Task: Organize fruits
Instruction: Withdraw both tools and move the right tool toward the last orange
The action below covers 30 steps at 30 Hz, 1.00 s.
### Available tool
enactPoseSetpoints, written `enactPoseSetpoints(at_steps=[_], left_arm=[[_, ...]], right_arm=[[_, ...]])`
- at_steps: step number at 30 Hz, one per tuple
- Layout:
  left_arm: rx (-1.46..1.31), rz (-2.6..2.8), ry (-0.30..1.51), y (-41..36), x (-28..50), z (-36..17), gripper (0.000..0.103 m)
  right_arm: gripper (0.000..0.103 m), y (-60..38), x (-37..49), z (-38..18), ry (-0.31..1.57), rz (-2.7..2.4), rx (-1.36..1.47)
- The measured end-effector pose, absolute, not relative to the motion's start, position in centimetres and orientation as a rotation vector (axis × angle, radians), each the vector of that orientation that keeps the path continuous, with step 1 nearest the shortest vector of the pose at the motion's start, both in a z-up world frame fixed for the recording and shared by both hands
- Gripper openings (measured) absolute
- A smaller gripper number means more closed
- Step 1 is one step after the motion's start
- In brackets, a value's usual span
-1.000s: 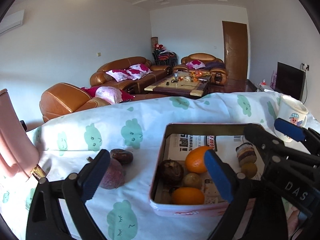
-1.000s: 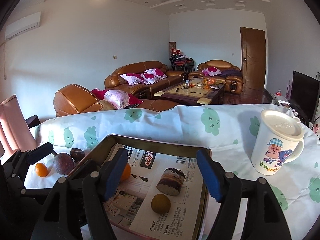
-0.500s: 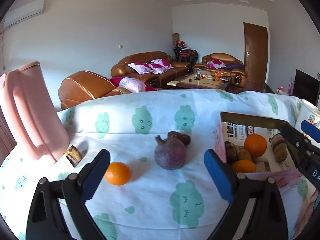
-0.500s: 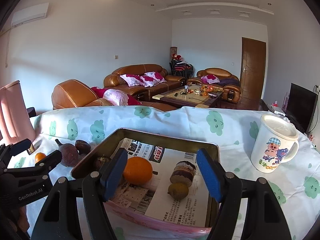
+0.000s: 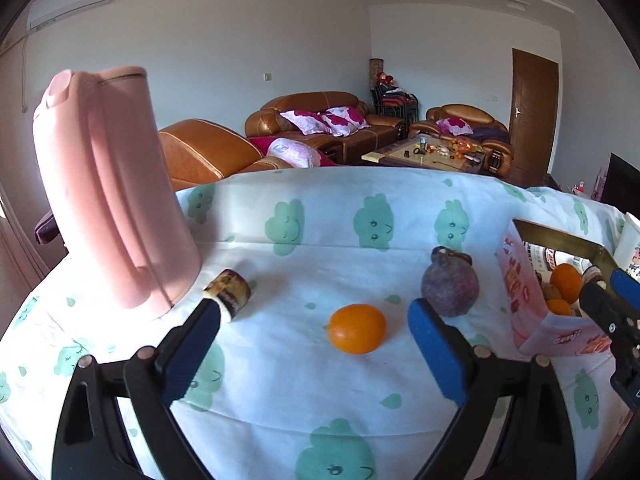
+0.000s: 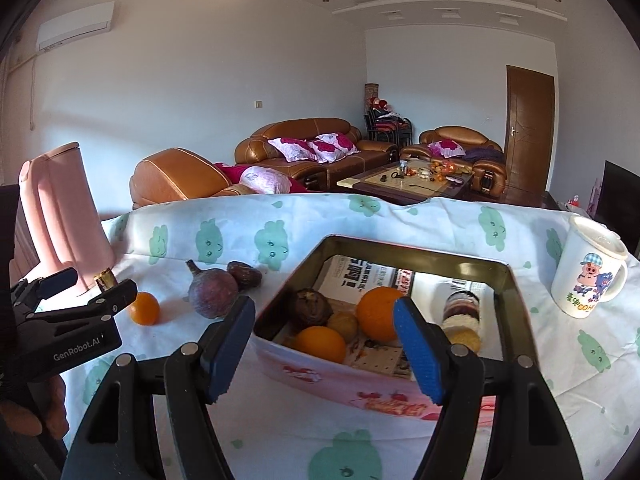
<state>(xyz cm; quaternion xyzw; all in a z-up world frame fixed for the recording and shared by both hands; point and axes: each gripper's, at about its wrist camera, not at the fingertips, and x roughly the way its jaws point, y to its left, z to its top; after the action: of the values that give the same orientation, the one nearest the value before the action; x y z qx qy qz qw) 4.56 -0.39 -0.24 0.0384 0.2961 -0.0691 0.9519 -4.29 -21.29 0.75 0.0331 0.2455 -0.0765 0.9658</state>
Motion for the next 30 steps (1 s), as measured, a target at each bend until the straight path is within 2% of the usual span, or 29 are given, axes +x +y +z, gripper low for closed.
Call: enactPoseSetpoints(at_steps=[10, 20, 22, 24, 28, 30], left_arm=[[0.065, -0.015, 0.677, 6.3, 6.5, -1.1, 0.097], [0.146, 0.052, 0.748, 7.9, 7.1, -1.9, 0.096], [0.157, 0.063, 0.767, 7.9, 7.4, -2.3, 0.094], [0.158, 0.062, 0.779, 7.9, 7.6, -2.5, 0.084], [0.144, 0.055, 0.786, 8.0, 7.7, -2.7, 0.083], [0.142, 0.041, 0.778, 7.8, 7.7, -2.6, 0.083]], right_arm=[[0.073, -14.5, -1.4, 0.1, 0.564, 0.010, 0.056], [0.073, -9.5, 5.7, -2.5, 0.765, 0.184, 0.090], [0.069, -9.0, 6.9, -3.1, 0.804, 0.209, 0.104], [0.063, -8.3, 7.8, -3.5, 0.833, 0.231, 0.102], [0.056, -7.2, 8.8, -4.1, 0.881, 0.232, 0.073], [0.041, -7.3, 8.6, -4.1, 0.883, 0.231, 0.069]])
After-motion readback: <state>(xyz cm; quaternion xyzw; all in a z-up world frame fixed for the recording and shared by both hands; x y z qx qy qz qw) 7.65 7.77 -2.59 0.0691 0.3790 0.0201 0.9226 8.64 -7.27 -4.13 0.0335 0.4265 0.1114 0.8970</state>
